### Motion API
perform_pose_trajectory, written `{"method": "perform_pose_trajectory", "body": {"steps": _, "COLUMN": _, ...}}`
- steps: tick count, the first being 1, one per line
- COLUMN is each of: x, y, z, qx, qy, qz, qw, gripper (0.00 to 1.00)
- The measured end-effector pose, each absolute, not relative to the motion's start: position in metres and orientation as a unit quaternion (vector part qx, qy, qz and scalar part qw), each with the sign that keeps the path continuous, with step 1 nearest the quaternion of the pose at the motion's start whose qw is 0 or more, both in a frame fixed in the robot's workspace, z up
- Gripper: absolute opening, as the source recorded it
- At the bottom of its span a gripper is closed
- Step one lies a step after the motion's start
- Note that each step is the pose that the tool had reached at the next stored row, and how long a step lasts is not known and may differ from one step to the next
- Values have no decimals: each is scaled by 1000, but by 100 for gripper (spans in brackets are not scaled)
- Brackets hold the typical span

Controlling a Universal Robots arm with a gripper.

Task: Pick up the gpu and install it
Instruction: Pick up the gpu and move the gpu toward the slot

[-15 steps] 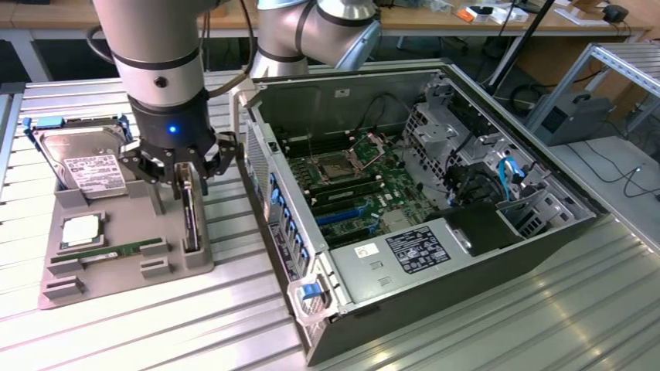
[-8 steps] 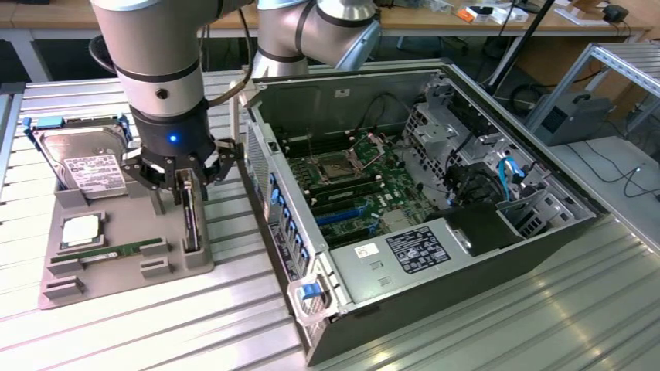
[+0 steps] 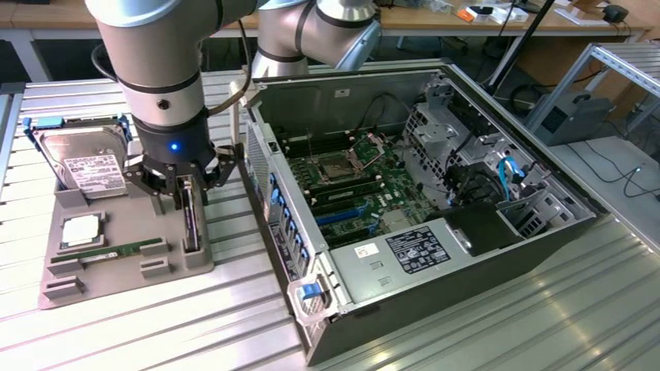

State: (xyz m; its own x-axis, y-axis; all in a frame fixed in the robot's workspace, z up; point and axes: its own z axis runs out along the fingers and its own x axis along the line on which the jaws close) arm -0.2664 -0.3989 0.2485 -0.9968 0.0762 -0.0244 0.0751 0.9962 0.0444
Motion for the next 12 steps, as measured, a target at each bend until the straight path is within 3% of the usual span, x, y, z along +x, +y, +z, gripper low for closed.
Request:
{"method": "perform_pose_trajectory", "body": {"steps": 10, "x": -266, "y": -399, "z": 248, "qx": 38, "qy": 999, "qz": 22, "qw": 13, "gripper": 41}}
{"method": "perform_pose_trajectory", "body": {"steps": 12, "x": -266, "y": -399, "z": 248, "qx": 38, "qy": 999, "qz": 22, "qw": 13, "gripper": 27}}
